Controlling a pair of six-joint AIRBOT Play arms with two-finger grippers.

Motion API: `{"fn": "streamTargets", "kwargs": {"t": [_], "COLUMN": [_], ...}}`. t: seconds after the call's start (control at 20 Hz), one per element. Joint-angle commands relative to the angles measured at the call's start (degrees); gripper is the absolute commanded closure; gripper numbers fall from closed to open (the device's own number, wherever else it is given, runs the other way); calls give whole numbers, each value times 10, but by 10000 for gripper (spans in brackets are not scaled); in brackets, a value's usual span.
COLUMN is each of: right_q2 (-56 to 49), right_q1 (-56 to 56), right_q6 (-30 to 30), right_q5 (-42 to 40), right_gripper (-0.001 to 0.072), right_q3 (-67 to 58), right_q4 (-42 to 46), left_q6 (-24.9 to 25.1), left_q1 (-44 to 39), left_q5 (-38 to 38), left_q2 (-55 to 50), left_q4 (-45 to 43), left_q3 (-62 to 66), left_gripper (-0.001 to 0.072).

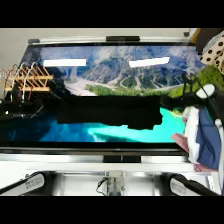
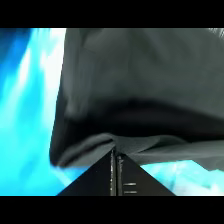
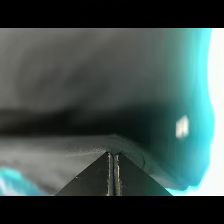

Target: Fold the shirts.

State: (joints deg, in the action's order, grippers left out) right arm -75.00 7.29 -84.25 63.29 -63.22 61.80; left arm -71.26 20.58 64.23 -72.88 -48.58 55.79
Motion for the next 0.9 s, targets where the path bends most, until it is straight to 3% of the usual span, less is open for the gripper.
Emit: {"fn": "streamTargets", "kwargs": {"t": [0.0,0.3,0.35,0.4,0.45,0.5,0.7,0.85], "right_q2": [-106,-192,-198,-199,-196,-189,-181,-201], "right_q1": [0,-14,-19,-19,-16,-10,40,49], "right_q6": [-11,-26,-24,-15,13,49,57,79], "right_q5": [-32,-65,-64,-63,-55,-37,62,89], "right_gripper": [648,647,646,590,228,18,12,12], "right_q3": [-97,-143,-143,-143,-143,-143,-143,-143], "right_q4": [-14,-8,-6,0,1,2,30,16], "left_q6": [-28,-60,-60,-60,-60,-59,-60,-60], "left_q1": [-26,-61,-63,-63,-62,-58,-37,-46], "left_q5": [-12,-9,0,9,15,34,132,139], "left_q2": [-103,-221,-232,-236,-236,-235,-230,-207], "left_q4": [15,17,17,17,17,17,17,28], "left_q3": [99,177,177,177,178,186,243,250], "left_gripper": [681,677,620,398,76,-13,-12,-12]}}
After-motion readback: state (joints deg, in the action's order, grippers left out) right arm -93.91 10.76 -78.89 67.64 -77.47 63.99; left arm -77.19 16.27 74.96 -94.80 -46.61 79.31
